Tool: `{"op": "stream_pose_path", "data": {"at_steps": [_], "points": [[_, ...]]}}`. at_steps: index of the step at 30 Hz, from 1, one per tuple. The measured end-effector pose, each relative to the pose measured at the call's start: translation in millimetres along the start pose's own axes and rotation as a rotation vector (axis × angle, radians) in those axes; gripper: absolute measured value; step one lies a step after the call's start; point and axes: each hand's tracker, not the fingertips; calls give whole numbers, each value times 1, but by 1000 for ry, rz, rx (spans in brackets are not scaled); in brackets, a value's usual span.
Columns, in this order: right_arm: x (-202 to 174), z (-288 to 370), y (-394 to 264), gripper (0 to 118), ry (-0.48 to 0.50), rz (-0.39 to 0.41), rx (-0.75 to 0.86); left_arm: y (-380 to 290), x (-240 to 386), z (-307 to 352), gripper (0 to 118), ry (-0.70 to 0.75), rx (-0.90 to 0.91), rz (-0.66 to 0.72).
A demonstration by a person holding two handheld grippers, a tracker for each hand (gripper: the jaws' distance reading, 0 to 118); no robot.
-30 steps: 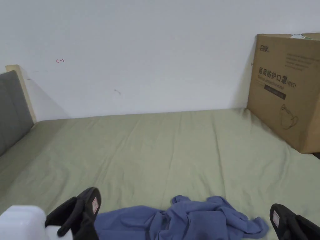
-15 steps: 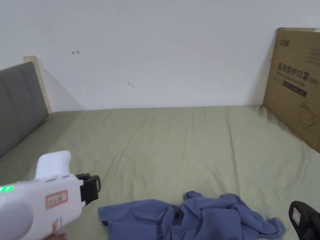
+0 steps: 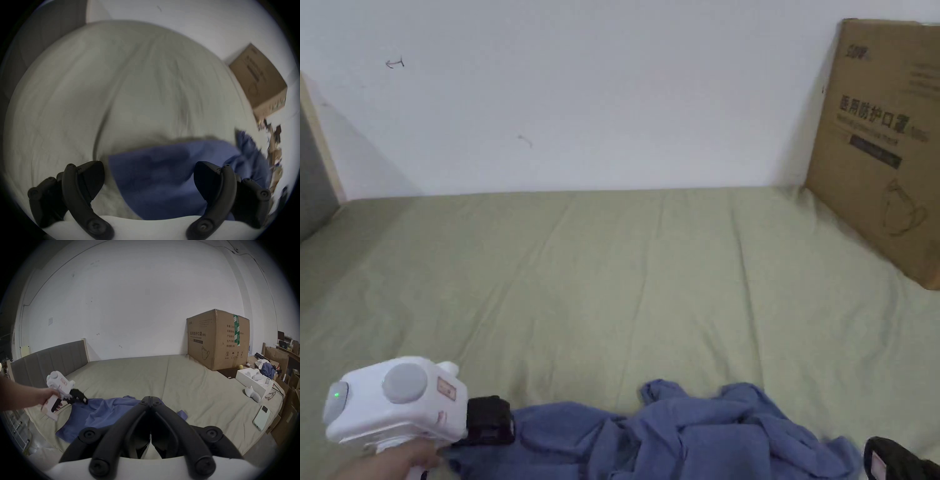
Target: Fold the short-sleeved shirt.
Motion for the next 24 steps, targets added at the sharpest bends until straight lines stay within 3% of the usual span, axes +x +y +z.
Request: {"op": "stream_pose_path", "data": {"at_steps": [1, 2, 3, 4, 5, 6, 8, 10, 11, 13, 14, 15, 16, 20, 21, 23, 24], "points": [[3, -9, 3, 0, 0, -1, -4, -9, 12, 4, 112, 115, 103, -150], [6, -17, 5, 0, 1, 5, -6, -16, 20, 5, 109, 143, 128, -230], [9, -30, 10, 0, 8, 31, -14, -28, 33, 14, 94, 145, 166, -308], [12, -46, 16, 0, 18, 53, -30, -41, 41, 21, 70, 150, 209, -375], [16, -63, 22, 0, 37, 55, -55, -51, 45, 25, 39, 154, 237, -400], [20, -87, 29, 0, 71, 64, -125, -62, 46, 31, 0, 122, 267, -425], [32, -139, 41, 0, 142, 16, -287, -75, 49, 51, 0, -30, 299, -383], [43, -197, 50, 2, 180, -78, -479, -92, 43, 72, 0, -43, 444, -357], [46, -221, 51, 13, 183, -110, -563, -93, 43, 80, 0, -54, 499, -327], [50, -266, 50, 95, 175, -167, -677, -106, 36, 96, 0, -112, 557, -274], [49, -284, 46, 118, 193, -179, -753, -112, 33, 102, 0, -126, 590, -261], [47, -303, 39, 111, 169, -181, -835, -112, 34, 107, 0, -138, 601, -253], [45, -317, 34, 108, 130, -201, -793, -116, 32, 111, 0, -140, 601, -254], [29, -349, 7, 109, 50, -104, -929, -122, 29, 119, 0, -137, 588, -248], [24, -354, 0, 107, 27, -52, -975, -125, 27, 122, 0, -143, 577, -246], [17, -356, -6, 87, 11, 62, -1036, -125, 22, 124, 0, -153, 568, -237], [14, -349, -3, 81, 2, 145, -994, -125, 19, 126, 0, -157, 560, -229]]}}
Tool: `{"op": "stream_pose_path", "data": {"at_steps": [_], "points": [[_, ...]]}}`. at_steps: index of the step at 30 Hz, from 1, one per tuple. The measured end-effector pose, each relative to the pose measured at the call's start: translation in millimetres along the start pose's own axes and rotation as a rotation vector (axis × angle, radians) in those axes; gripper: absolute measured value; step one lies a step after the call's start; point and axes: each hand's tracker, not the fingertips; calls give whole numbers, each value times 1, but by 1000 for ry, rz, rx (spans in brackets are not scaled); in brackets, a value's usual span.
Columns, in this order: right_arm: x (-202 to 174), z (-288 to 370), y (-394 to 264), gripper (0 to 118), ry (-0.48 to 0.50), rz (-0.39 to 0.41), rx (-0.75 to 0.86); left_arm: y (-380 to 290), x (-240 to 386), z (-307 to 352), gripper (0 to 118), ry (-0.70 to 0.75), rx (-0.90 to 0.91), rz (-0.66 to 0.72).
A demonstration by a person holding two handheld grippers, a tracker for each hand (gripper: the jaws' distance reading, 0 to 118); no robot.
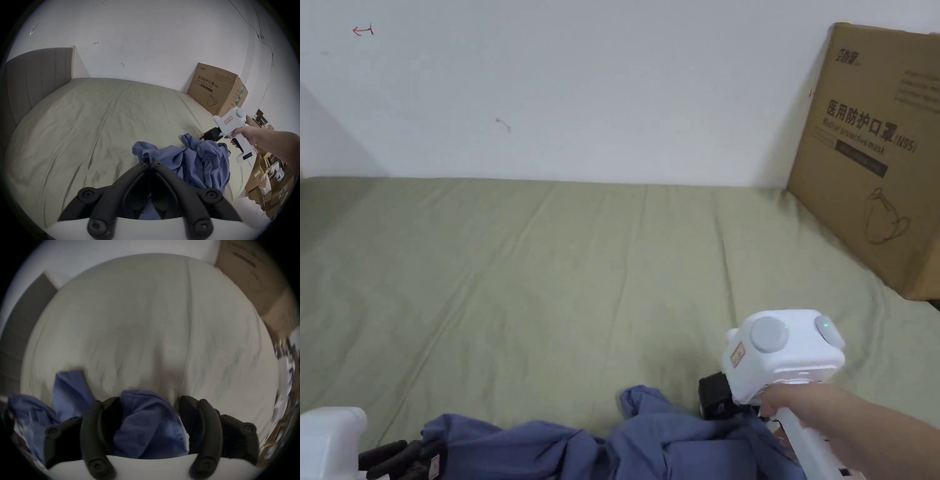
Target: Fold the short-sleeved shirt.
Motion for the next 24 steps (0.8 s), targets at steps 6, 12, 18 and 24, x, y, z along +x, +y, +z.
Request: {"op": "stream_pose_path", "data": {"at_steps": [6, 12, 18, 24], "points": [[29, 74, -14, 5, 107, -45, 225, 10, -8, 23, 0, 36, -2, 28], [101, 196, -44, 5, 162, -233, 521, 63, -22, 68, 0, 74, 131, 103], [142, 299, -76, 5, 152, -364, 679, 128, -18, 121, 0, 106, 282, 71], [165, 367, -86, 5, 51, -350, 780, 188, -17, 158, 0, 149, 399, 73]]}}
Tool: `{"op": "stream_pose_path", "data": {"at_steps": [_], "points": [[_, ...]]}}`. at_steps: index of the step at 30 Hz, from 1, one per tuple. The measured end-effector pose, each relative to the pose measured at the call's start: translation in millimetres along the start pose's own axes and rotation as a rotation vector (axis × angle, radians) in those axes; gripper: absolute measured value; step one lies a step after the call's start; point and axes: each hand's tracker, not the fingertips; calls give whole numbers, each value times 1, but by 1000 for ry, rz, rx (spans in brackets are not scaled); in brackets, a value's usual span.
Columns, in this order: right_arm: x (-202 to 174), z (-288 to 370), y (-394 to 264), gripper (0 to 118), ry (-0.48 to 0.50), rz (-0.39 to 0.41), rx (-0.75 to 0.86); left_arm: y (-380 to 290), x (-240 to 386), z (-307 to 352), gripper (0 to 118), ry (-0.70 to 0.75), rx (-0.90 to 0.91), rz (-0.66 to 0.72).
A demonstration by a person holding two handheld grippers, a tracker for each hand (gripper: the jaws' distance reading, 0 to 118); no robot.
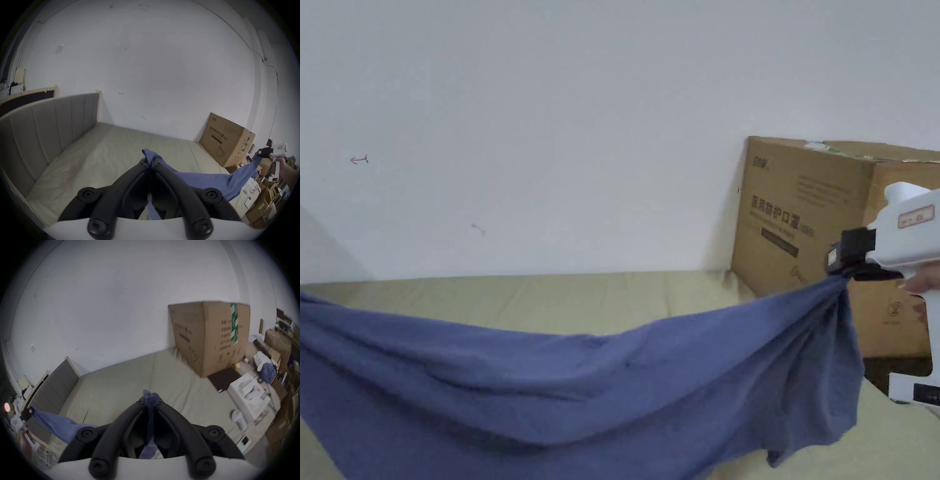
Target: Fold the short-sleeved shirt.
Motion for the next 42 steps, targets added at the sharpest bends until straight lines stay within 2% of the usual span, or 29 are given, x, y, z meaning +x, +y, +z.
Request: {"op": "stream_pose_path", "data": {"at_steps": [2, 6, 8, 11, 16, 21, 24, 27, 30, 34, 37, 39, 42], "points": [[4, 7, 14, 5, -21, 0, 40, 18, 0, -1, 0, 13, 24, -8], [7, 10, 46, 5, -14, -92, 125, 50, 2, -13, 0, 12, 66, 58], [1, 6, 63, 5, -11, -103, 154, 62, -1, -30, 0, 8, 81, 89], [-11, -3, 89, 5, -20, -77, 226, 79, 7, -55, 0, 17, 98, 79], [-23, -19, 123, 5, -55, -87, 336, 92, 16, -100, 0, 4, 100, 102], [-10, -24, 120, 5, -74, -55, 421, 75, 18, -121, 0, -19, 122, 105], [10, -26, 92, 5, -103, -63, 391, 47, 10, -125, 0, -44, 77, 107], [38, -33, 40, 5, -61, -110, 265, 0, -2, -124, 0, -33, -44, 104], [63, -41, -38, 5, -78, -116, 123, -64, -18, -115, 0, -33, -178, 71], [94, -51, -160, 5, -118, -85, -83, -163, -39, -86, 0, -26, -361, 89], [117, -50, -244, 5, -144, -140, -229, -227, -58, -59, 0, 8, -483, 156], [123, -40, -281, 5, -161, -151, -274, -249, -68, -46, 0, 5, -536, 183], [135, -22, -315, 5, -159, -133, -304, -268, -79, -25, 0, -10, -548, 118]]}}
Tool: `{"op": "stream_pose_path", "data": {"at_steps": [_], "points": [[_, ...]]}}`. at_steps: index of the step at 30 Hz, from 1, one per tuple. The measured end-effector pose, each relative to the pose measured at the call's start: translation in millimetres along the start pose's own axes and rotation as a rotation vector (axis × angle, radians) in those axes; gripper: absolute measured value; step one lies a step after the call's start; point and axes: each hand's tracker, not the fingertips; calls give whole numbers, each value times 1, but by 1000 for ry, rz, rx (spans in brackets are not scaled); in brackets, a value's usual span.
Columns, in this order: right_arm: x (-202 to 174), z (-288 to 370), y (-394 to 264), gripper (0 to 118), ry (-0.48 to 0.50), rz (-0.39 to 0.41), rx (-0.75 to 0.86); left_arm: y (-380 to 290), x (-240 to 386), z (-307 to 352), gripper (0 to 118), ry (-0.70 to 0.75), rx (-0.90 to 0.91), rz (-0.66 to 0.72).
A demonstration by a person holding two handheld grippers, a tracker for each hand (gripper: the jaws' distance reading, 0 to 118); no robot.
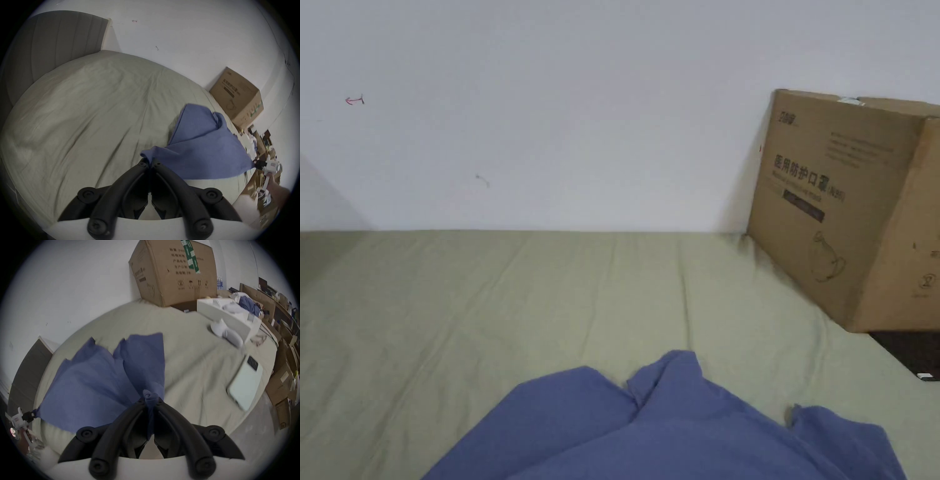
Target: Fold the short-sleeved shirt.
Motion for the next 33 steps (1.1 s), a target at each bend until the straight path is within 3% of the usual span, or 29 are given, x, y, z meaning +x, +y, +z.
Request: {"op": "stream_pose_path", "data": {"at_steps": [5, 6, 7, 8, 9, 10, 11, 12, 16, 20, 21, 22, 23, 24, 25, 27, 30, 33], "points": [[7, 5, -16, 8, 15, 6, -33, -8, 3, 8, 2, 43, -16, -55], [3, 5, -17, 15, -2, 20, -24, -7, 9, 10, 13, 49, -17, -68], [-2, 5, -17, 27, -46, 45, -1, -6, 14, 11, 31, 79, -19, -92], [-6, 5, -15, 44, -74, 53, 12, -5, 17, 12, 59, 120, -10, -118], [-11, 6, -12, 79, -98, 54, 38, -3, 15, 12, 101, 119, -9, -119], [-15, 10, -10, 106, -84, 54, 53, -2, 17, 15, 118, 122, -10, -119], [-18, 13, -8, 118, -74, 52, 71, 1, 22, 19, 115, 152, -15, -122], [-23, 20, -4, 113, -60, 52, 108, 3, 28, 32, 115, 193, 47, -132], [-62, 64, 5, 116, 41, 114, 253, 4, 34, 65, 115, 74, 204, -121], [-113, 102, -7, 108, 217, 125, 389, -9, 61, 111, 114, 4, 369, -117], [-126, 112, -15, 100, 251, 126, 458, -15, 69, 121, 111, -11, 434, -113], [-140, 121, -22, 79, 254, 125, 513, -23, 74, 129, 102, -16, 492, -106], [-151, 126, -28, 45, 254, 130, 537, -29, 77, 135, 77, -20, 527, -98], [-165, 130, -33, 0, 247, 145, 531, -33, 80, 138, 24, -3, 541, -94], [-174, 138, -36, 0, 246, 162, 540, -35, 83, 139, 0, 23, 529, -93], [-184, 147, -38, 0, 347, 165, 529, -34, 78, 144, 0, 35, 500, -91], [-208, 156, -39, 0, 357, 217, 508, -8, 67, 135, 0, 75, 384, -100], [-193, 137, -37, 0, 364, 264, 463, 23, 32, 97, 0, 78, 16, -14]]}}
